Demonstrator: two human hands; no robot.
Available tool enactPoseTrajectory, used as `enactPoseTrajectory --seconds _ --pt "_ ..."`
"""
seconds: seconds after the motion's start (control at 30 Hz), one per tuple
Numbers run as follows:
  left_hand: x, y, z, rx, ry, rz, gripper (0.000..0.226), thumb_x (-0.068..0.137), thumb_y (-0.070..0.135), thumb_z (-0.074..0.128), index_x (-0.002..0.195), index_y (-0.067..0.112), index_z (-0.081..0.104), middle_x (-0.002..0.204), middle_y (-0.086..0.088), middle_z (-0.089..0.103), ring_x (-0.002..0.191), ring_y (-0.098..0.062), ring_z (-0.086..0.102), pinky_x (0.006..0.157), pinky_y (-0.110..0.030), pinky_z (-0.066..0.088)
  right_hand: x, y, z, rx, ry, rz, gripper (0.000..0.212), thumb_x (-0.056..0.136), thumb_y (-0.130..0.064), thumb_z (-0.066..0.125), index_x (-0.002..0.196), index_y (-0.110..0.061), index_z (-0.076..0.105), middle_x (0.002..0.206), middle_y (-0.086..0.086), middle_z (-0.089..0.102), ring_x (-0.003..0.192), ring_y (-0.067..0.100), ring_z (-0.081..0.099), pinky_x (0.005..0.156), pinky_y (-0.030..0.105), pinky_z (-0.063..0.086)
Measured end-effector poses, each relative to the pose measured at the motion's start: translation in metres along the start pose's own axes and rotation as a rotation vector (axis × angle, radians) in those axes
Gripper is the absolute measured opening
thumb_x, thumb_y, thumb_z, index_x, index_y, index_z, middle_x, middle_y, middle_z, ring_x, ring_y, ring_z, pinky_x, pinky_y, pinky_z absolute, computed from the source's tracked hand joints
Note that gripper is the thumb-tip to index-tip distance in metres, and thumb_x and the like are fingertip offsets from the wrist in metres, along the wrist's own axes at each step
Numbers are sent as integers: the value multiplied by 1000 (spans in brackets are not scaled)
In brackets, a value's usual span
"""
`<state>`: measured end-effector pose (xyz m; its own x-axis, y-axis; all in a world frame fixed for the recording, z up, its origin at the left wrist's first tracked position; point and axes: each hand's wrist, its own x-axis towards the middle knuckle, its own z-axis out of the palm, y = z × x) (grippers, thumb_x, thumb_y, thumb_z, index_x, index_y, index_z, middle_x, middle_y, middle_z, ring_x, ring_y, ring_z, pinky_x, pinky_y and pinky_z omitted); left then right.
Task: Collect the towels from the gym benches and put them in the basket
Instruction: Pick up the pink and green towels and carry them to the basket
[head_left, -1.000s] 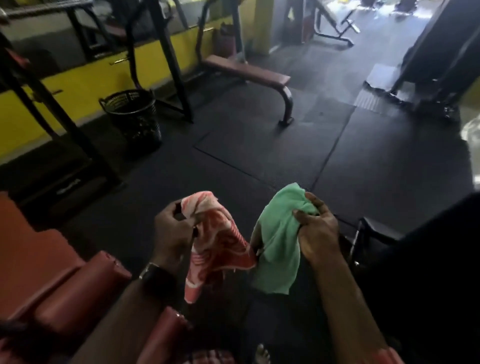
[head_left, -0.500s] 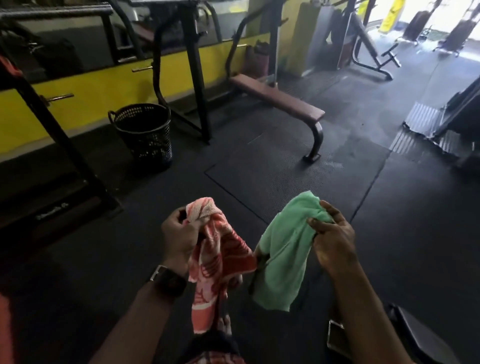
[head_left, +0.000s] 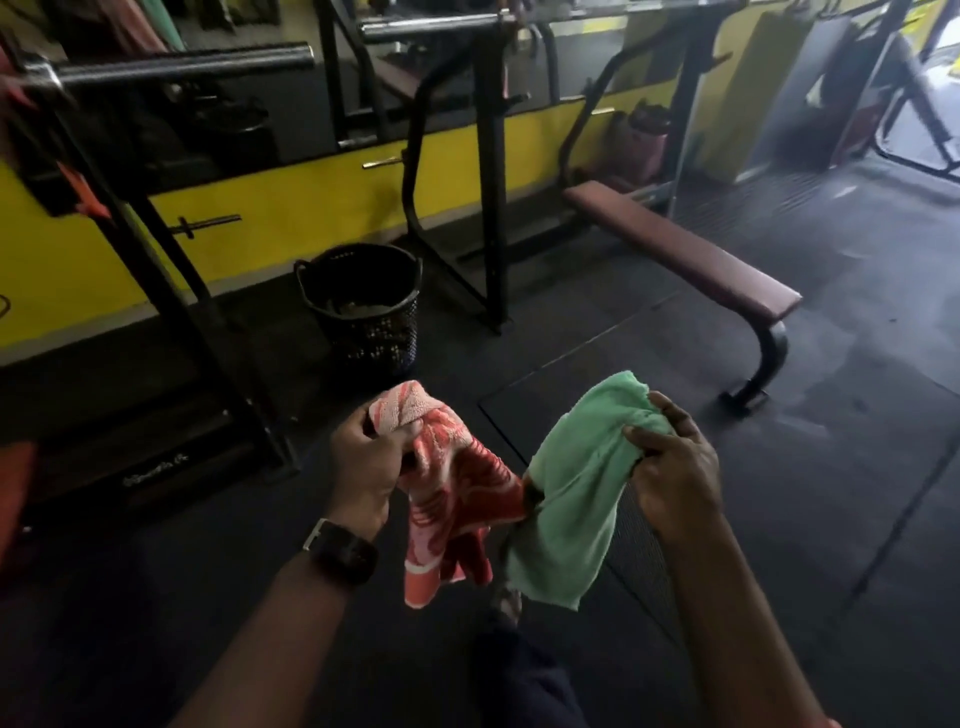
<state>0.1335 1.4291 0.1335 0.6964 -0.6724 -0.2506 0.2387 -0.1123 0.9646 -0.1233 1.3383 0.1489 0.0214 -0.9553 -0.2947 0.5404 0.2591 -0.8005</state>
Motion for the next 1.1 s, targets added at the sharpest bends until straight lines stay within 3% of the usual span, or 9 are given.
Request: enactPoseTrajectory --seconds 0.1,0.3,0.37,0.53,0.63,0.73,0.87,0.97,1.1 --pt "63 23 29 41 34 18 27 79 -3 73 92 21 71 97 -7 75 98 -26 71 84 -39 59 80 -1 45 2 -29 51 46 71 22 50 96 -12 67 97 9 72 91 25 69 84 38 58" --pt "182 70 67 11 173 26 22 79 3 76 88 23 72 98 -6 76 98 -27 72 91 -51 57 214 -3 148 -90 -131 137 48 63 21 50 94 -11 69 103 13 71 99 28 67 88 40 56" --pt "229 79 77 -68 241 -3 22 81 1 74 90 21 71 97 -7 75 97 -29 71 87 -45 58 259 1 179 -104 -166 178 47 64 21 48 92 -12 68 109 16 69 102 30 66 91 42 55" --pt "337 108 95 -452 334 -82 27 86 -9 62 102 11 70 75 0 75 64 -11 73 53 -23 57 343 14 234 -111 -225 205 47 65 21 45 90 -12 67 107 17 68 102 33 65 91 45 55" --pt "413 124 105 -553 330 -108 26 88 -8 60 103 11 68 88 -5 70 72 -15 69 54 -23 58 401 28 279 -125 -236 205 48 64 19 46 93 -13 66 113 19 66 105 35 65 93 49 53" --pt "484 137 115 -602 340 -96 29 88 -10 58 89 17 69 82 -2 72 68 -13 70 55 -24 58 453 39 333 -139 -280 212 48 65 20 44 91 -13 66 111 19 66 104 35 64 94 48 52" --pt "564 162 121 -599 357 15 46 87 -13 56 75 27 76 71 7 76 70 -12 72 60 -26 59 513 47 407 -137 -350 280 47 64 20 42 86 -16 65 101 11 67 91 27 65 78 41 54" --pt "619 181 124 -533 357 133 43 88 -11 55 90 26 77 78 10 78 75 -7 74 63 -24 59 552 51 458 -126 -387 304 47 63 20 43 84 -17 65 97 9 68 83 23 67 69 36 56" --pt "681 180 124 -482 375 120 45 85 -14 54 114 18 65 99 1 77 94 -18 73 68 -28 59 597 63 511 -110 -399 347 48 64 20 40 88 -15 62 108 13 63 100 32 61 96 51 47"
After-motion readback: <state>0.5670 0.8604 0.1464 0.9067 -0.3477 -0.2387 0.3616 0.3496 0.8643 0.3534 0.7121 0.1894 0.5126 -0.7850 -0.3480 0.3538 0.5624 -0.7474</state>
